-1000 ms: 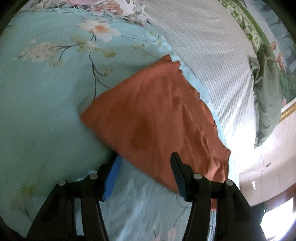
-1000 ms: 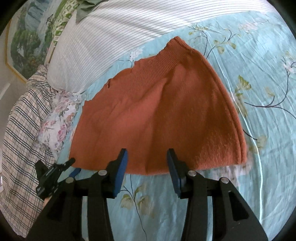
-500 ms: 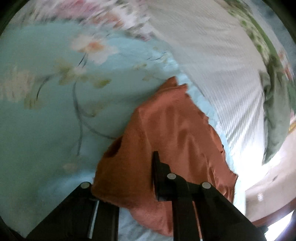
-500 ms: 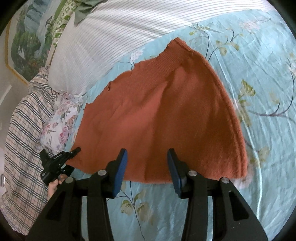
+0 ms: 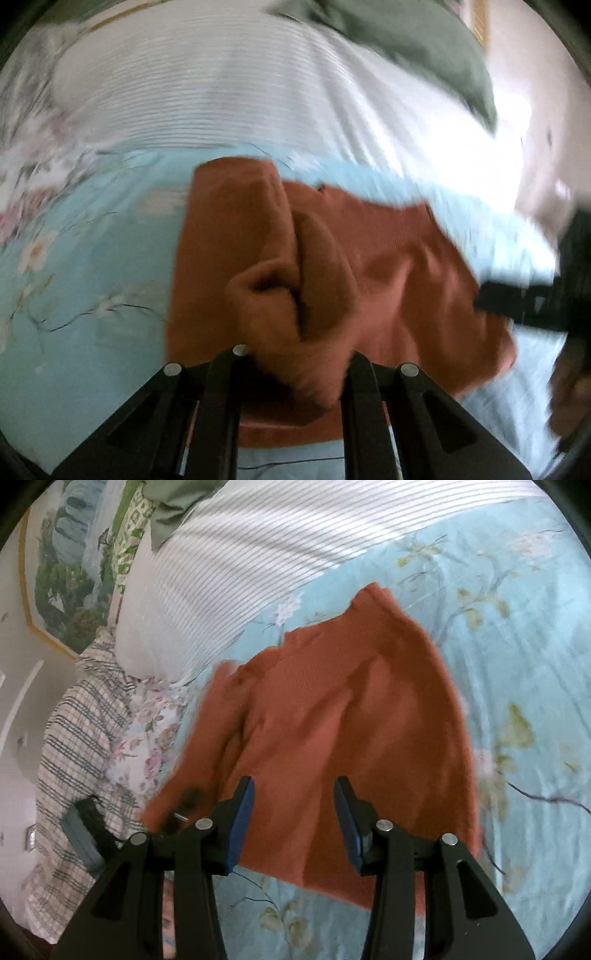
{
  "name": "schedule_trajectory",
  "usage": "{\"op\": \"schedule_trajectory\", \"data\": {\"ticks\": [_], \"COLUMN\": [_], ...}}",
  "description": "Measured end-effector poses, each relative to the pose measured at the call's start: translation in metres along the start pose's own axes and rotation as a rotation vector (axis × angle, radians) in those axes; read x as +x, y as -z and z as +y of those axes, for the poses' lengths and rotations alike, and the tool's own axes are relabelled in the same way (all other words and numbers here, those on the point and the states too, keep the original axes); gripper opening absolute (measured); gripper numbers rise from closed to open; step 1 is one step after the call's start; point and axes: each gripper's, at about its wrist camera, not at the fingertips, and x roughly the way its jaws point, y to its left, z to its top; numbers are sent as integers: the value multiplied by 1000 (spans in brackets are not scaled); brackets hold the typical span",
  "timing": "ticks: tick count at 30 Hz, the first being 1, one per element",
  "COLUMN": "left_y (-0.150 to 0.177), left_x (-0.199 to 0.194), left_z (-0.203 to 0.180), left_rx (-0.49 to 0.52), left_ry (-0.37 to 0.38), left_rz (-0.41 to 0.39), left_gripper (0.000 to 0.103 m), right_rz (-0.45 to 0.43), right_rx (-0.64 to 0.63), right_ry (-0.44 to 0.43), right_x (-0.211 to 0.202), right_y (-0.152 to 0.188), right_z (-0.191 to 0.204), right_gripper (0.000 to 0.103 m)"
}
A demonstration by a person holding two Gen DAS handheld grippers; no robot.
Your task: Fold small clothes
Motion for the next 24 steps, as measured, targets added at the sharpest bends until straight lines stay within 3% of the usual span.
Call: {"op": "schedule_trajectory", "data": {"ticks": [3, 8, 12, 14, 15, 16, 17, 19, 24], "left_y": [14, 17, 12, 9, 8, 7, 6, 3, -11], "left_x": [16, 11, 1, -5, -7, -10, -13, -16, -30], "left_z": [-22, -18, -10, -9, -9, -10, -11, -15, -47], "left_rx": [110, 143, 106, 102, 103, 102, 105, 111, 104], "left_ry": [-65, -62, -15, -2, 4, 12, 20, 33, 134], "left_rz": [6, -8, -17, -26, -30, -33, -33, -37, -58], "left_gripper": [10, 10, 10, 10, 10, 10, 9, 7, 7], "right_rz": [82, 209, 306, 321, 307, 294, 283, 236, 133], "right_rx": [-2, -18, 22, 24, 8, 1, 13, -10, -155], "right_ry": [-37, -187, -230, -205, -201, -205, -216, -223, -151], "right_x": [29, 94, 149, 169, 173, 175, 173, 158, 92], "right_y": [-12, -37, -53, -59, -64, -68, -74, -83, -100], "right_z": [7, 30, 38, 41, 44, 46, 46, 51, 56], "right_gripper": [64, 67, 70, 70, 62, 38, 28, 19, 18]}}
